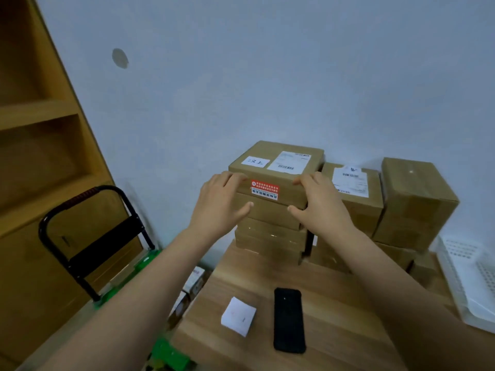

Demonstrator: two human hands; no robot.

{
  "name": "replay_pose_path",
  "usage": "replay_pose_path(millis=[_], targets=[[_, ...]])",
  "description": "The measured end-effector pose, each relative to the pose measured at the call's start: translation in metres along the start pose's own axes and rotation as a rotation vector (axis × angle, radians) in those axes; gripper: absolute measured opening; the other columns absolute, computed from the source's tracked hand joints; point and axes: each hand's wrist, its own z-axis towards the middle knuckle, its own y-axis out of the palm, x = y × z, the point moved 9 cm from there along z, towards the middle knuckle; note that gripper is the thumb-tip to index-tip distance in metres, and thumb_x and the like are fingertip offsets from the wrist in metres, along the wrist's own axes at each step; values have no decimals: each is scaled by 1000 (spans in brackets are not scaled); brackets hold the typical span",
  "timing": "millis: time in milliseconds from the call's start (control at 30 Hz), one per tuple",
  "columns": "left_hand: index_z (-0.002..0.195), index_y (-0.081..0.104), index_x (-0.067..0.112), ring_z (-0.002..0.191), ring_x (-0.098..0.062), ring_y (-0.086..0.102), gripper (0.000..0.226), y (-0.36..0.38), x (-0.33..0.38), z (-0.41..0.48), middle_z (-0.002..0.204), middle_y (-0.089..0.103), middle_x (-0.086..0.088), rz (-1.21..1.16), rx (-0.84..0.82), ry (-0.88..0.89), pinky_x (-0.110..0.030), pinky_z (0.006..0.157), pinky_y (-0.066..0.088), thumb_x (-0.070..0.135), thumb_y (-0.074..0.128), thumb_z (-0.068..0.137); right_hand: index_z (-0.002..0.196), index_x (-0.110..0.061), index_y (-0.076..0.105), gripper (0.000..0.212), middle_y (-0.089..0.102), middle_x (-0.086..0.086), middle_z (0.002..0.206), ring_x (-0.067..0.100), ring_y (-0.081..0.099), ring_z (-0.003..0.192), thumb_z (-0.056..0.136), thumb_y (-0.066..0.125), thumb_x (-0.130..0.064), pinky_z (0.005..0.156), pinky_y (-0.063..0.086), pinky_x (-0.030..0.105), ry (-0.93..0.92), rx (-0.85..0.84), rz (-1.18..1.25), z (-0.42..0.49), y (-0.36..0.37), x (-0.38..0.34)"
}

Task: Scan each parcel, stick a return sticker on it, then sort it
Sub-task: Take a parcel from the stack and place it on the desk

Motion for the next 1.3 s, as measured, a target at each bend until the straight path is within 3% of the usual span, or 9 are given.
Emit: replay_pose_path(millis=[233,533,633,700,900,1033,1100,1233,1300], targets=[[134,46,22,123,-20,43,60,51,-43,80,133,48,1,-44,-73,-49,-36,102,36,42,70,82,141,-22,38,70,38,3,139,22,34,131,81,72,-33,105,36,36,183,-18,24,71,25,46],[147,25,25,136,-23,33,102,132,-98,129,151,31,1,-207,-287,-165,-46,108,39,50,82,66,151,-16,12,106,33,6,148,26,38,132,74,80,-41,102,41,40,492,-145,102,92,85,90],[142,28,27,131,-21,41,108,153,-115,139,145,40,2,-357,-355,-220,-44,100,45,55,86,56,154,-17,-6,123,28,5,154,25,36,137,72,83,-37,105,39,39,608,-138,214,93,93,94],[132,37,32,120,-18,51,98,162,-120,140,133,51,6,-480,-370,-233,-40,92,50,53,89,52,154,-16,-8,127,24,5,156,24,30,140,70,85,-34,109,33,36,651,-126,267,91,98,90],[132,40,32,118,-19,53,94,163,-127,134,131,52,5,-597,-279,-211,-39,87,50,50,89,54,155,-19,-2,132,31,3,153,23,31,139,62,90,-30,110,33,38,722,20,318,88,98,77],[146,27,28,128,-18,43,111,146,-125,131,142,42,3,-664,-186,-150,-41,94,47,56,86,56,149,-25,19,115,47,-14,131,9,43,124,60,91,-23,97,42,31,643,238,340,80,74,56],[152,18,25,136,-18,35,117,134,-122,127,150,33,2,-697,-129,-149,-39,102,40,53,85,60,152,-25,12,120,45,-18,130,4,39,123,62,90,-24,99,38,29,621,323,328,72,62,46],[153,13,21,139,-17,29,116,109,-101,119,153,28,-1,-828,-24,-84,-29,104,32,44,86,65,155,-22,-1,128,36,-10,150,9,32,137,65,89,-27,105,30,23,604,454,231,49,32,33],[154,12,20,141,-17,26,117,101,-85,113,154,27,-2,-882,-1,-58,-31,109,31,43,85,65,155,-21,-2,128,32,-10,152,6,30,137,65,89,-27,108,29,23,615,506,213,31,17,30]])
